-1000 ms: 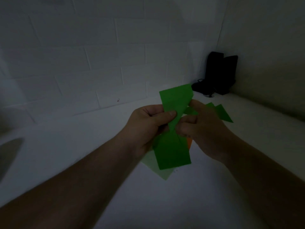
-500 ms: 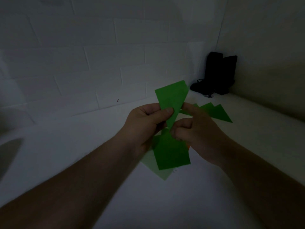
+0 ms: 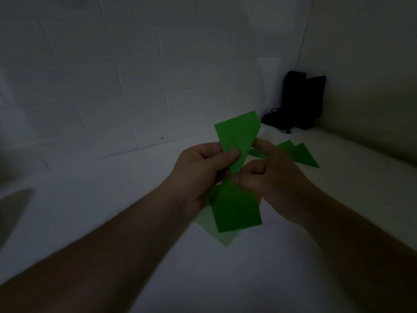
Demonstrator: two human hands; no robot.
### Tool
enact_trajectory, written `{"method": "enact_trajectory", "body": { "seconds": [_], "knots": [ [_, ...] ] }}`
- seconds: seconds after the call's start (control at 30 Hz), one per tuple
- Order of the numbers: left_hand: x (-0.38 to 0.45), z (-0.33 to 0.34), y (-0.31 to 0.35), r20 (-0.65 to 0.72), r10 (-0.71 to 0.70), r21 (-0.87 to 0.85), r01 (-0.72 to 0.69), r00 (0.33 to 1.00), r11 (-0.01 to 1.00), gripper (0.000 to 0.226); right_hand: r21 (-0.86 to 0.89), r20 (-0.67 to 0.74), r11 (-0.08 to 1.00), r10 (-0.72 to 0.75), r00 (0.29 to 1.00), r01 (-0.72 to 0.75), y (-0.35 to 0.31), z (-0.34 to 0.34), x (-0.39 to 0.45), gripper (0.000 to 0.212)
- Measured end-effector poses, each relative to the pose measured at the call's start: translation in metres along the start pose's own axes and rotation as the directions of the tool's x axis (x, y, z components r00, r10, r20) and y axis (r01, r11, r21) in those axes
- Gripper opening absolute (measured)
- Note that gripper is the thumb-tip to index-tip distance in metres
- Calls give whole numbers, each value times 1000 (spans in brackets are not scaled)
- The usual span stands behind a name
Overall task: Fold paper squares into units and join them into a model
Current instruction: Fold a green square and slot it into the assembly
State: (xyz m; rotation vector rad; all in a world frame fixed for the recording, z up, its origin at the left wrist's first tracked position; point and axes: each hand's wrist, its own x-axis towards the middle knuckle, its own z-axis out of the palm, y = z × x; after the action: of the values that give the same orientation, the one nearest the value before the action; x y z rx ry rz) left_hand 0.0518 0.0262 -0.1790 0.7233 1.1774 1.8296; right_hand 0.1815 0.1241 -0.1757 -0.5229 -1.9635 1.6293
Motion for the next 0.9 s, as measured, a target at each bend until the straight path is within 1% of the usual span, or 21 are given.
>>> {"method": "enact_trajectory", "body": {
  "seconds": [0.1,0.13,0.2,0.27,0.37,0.43,0.53,0.63,0.8,0.9],
  "knots": [
    [-1,0,1,7,-8,8,8,1000,1000,26,45,68,999,-6,998,3,-2,-2,1,69],
    [-1,1,1,8,-7,12,7,1000,1000,26,63,56,998,-25,998,22,-2,-3,1,66],
    [-2,1,0,6,-2,25,2,1000,1000,26,105,-16,992,-65,998,66,-2,-6,5,60],
    [-2,1,0,-3,-2,53,2,1000,999,26,114,-62,989,-87,994,94,0,-8,8,58],
    [-1,1,-1,-24,-6,89,8,1000,996,27,115,-58,989,-89,994,95,1,-12,10,64],
    [-1,1,-1,-27,-4,123,7,1000,992,27,146,-64,984,-91,994,100,1,-16,12,63],
    [-2,1,-1,-20,-3,141,6,1000,990,25,165,-109,983,-67,992,84,-1,-24,13,67],
    [-1,0,-1,-20,-4,159,7,1000,987,24,232,-125,972,6,992,23,-3,-29,14,72],
    [-4,-1,2,-18,-7,215,11,1000,977,21,261,-192,965,51,980,1,-11,-33,13,70],
    [-3,-3,2,-26,-20,219,25,999,975,23,321,-215,947,79,973,-6,-13,-34,13,68]
  ]
}}
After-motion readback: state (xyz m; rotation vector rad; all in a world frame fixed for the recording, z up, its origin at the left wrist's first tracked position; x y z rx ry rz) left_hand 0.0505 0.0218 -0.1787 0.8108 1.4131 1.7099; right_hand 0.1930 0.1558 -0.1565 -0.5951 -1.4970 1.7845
